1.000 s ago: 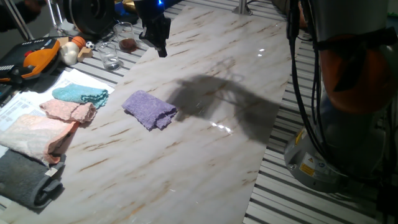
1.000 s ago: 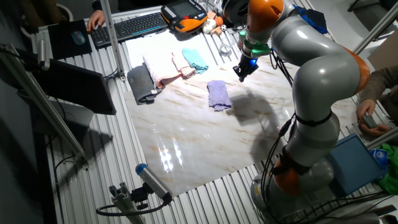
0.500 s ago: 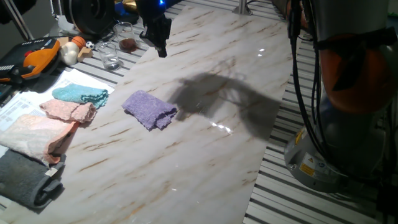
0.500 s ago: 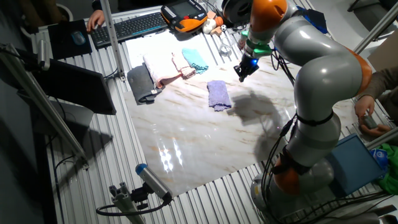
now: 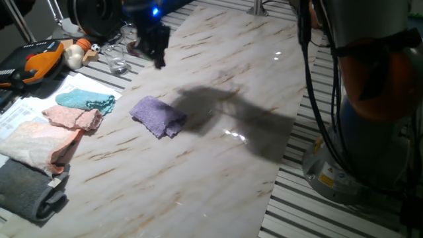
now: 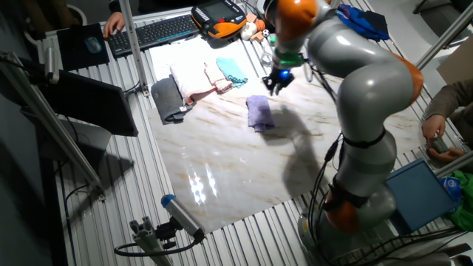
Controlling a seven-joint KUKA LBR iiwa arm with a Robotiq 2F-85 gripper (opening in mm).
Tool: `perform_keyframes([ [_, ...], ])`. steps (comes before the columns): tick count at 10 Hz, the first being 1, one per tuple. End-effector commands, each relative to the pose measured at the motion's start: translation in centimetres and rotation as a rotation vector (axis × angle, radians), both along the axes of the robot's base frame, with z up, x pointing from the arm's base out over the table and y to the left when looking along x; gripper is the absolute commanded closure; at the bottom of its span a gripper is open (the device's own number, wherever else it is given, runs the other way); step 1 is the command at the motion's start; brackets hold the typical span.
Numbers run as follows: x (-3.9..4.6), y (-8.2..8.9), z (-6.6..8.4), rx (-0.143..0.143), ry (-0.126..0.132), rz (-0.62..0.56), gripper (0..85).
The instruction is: Clean the table with a cloth
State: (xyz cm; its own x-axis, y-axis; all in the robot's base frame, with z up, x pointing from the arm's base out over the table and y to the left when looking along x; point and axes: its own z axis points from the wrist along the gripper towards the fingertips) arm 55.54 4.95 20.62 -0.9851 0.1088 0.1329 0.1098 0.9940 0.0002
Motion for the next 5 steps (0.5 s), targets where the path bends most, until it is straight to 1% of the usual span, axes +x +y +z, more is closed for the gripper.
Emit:
perform_keyframes([
  [1, 0.48, 0.5, -1.2, -0.066, -0.008, 0.013, 34.0],
  [2, 1.26, 0.9, -2.4, -0.079, -0.014, 0.018, 34.0],
  [3, 1.93, 1.1, -3.3, -0.099, -0.019, 0.021, 34.0],
  [4, 2.64, 1.1, -4.4, -0.08, -0.024, 0.021, 34.0],
  [5, 3.3, 1.1, -5.5, -0.071, -0.033, 0.023, 34.0],
])
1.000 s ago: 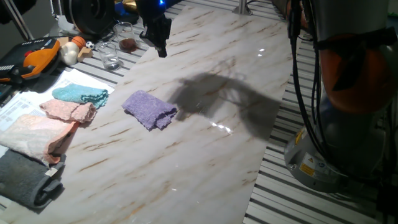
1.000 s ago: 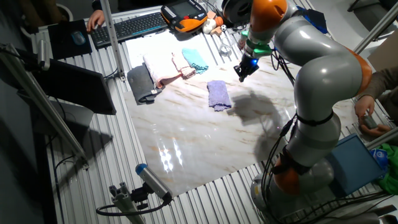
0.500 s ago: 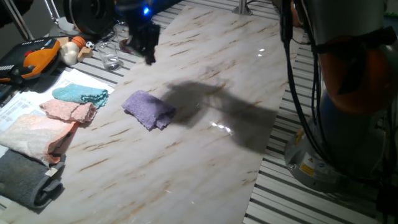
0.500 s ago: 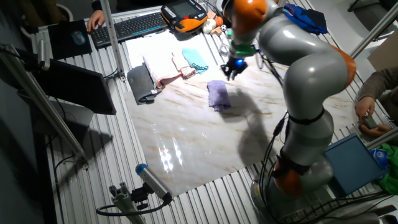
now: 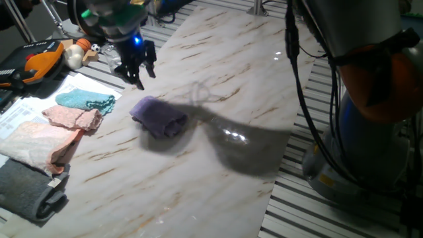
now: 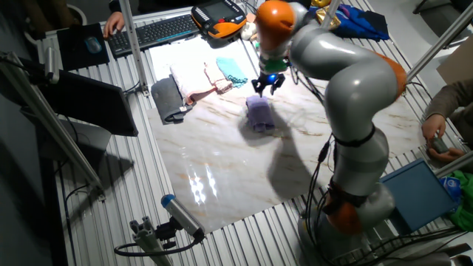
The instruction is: Clean the table with a cloth
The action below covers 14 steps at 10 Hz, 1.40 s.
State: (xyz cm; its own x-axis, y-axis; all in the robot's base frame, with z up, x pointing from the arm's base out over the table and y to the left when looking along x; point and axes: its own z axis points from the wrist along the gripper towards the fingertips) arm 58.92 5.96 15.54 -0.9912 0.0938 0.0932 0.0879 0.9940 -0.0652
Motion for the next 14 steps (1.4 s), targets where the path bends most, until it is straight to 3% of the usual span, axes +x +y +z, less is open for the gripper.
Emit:
perform_keyframes([
  [1, 0.57, 0.1, -1.8, 0.011, -0.009, 0.002, 34.0],
  [2, 0.98, 0.2, -3.0, 0.023, -0.021, 0.001, 34.0],
  [4, 1.35, 0.3, -5.1, -0.004, -0.04, 0.018, 34.0],
  [5, 1.18, 0.0, -6.3, 0.006, -0.062, 0.022, 34.0],
  [10, -1.08, 0.5, -9.3, 0.027, -0.072, 0.023, 34.0],
  [14, -1.53, -0.1, -10.2, 0.031, -0.079, 0.037, 34.0],
])
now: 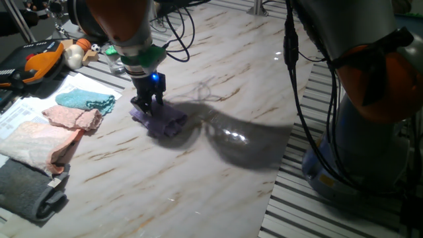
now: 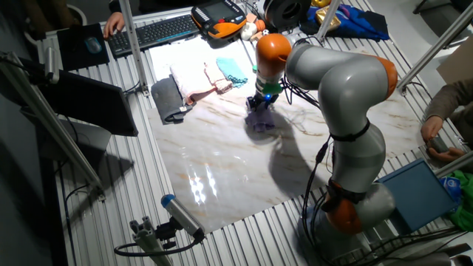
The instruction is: Clean the table with a cloth
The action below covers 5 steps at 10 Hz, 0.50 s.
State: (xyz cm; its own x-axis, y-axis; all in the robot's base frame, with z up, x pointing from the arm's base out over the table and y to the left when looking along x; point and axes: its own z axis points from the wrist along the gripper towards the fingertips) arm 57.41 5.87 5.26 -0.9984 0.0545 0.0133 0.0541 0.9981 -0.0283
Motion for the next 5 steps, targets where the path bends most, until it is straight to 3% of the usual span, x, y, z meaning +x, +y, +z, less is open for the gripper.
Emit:
perform_keyframes([
  [1, 0.02, -0.05, -0.31, 0.002, -0.004, 0.001, 34.0],
  [4, -0.03, -0.21, -0.69, 0.011, -0.01, 0.027, 34.0],
  [5, -0.02, -0.22, -0.68, 0.014, -0.007, 0.049, 51.0],
])
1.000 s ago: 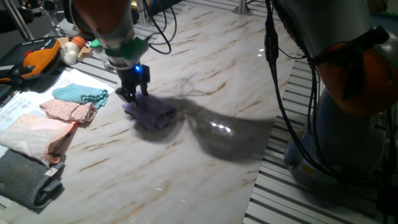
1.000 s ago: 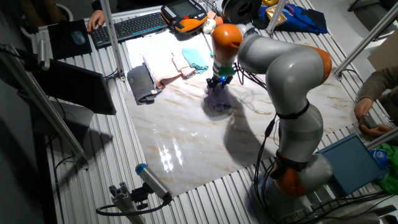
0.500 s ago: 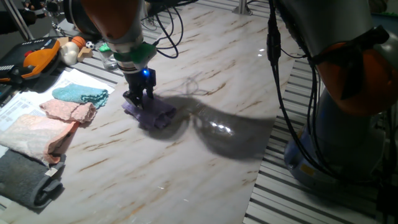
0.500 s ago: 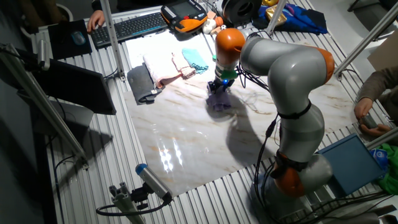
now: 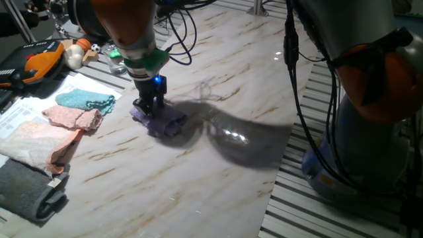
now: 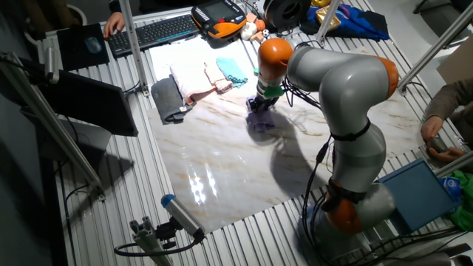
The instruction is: Clean the table with a cloth
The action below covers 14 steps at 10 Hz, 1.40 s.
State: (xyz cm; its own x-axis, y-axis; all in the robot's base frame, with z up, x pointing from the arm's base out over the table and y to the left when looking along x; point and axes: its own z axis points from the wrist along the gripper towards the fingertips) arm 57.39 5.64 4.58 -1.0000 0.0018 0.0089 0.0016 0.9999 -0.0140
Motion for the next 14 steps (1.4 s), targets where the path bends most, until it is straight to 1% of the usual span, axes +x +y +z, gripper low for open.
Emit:
perform_keyframes([
  [1, 0.01, -0.03, 0.03, 0.0, 0.008, 0.025, 68.0],
  [2, 0.04, -0.08, 0.12, 0.004, 0.019, 0.051, 68.0],
  [3, 0.05, -0.09, 0.14, 0.008, 0.025, 0.071, 85.0],
  [4, 0.05, -0.09, 0.14, 0.005, 0.036, 0.081, 85.0],
  [5, 0.05, -0.09, 0.14, 0.028, 0.051, 0.067, 85.0],
  [6, 0.05, -0.09, 0.14, 0.038, 0.079, 0.061, 85.0],
  [7, 0.05, -0.09, 0.14, 0.045, 0.099, 0.058, 85.0],
  [8, 0.05, -0.09, 0.14, 0.044, 0.116, 0.041, 85.0],
  [9, 0.05, -0.09, 0.14, 0.04, 0.127, 0.024, 85.0],
  [10, 0.05, -0.09, 0.14, 0.025, 0.141, 0.01, 85.0],
  [11, 0.05, -0.09, 0.14, 0.014, 0.136, 0.006, 85.0],
  [12, 0.05, -0.09, 0.14, 0.019, 0.136, -0.008, 85.0],
  [13, 0.52, 0.03, -0.48, 0.009, 0.13, -0.016, 85.0],
  [14, 0.83, -0.12, -0.63, -0.013, 0.113, -0.012, 68.0],
])
